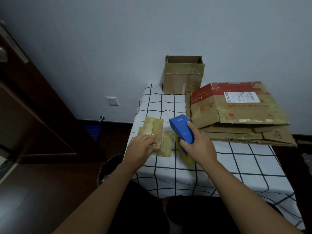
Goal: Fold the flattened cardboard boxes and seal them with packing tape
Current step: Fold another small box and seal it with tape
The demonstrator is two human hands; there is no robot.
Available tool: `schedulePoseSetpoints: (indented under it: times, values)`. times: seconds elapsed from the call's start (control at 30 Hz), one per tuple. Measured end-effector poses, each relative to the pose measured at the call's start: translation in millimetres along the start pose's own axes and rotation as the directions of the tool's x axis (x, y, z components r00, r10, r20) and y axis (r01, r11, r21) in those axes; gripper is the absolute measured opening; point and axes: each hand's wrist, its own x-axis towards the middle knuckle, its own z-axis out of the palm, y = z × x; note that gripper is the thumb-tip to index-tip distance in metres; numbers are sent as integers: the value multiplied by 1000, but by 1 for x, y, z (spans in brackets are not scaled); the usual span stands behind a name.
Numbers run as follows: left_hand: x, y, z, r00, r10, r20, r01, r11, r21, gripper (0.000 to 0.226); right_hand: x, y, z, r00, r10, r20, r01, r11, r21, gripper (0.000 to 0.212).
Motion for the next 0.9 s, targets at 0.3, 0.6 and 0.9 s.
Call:
schedulePoseSetpoints:
  times: [0.3, 0.6, 0.9]
  values:
    - [-11, 5, 28, 973, 120, -197, -79, 976, 203, 28, -1, 0, 0, 1000, 10, 13, -10, 1000, -4, 75]
    - [-10, 0, 23, 982, 119, -148, -97, 985, 142, 33, -1, 1, 0, 1000, 7, 9, -7, 1000, -8, 75]
    - [-9, 18, 30, 971, -72, -229, 92, 993, 76, 36, -1, 3, 3, 1000, 11, 5, -11, 1000, -8, 76]
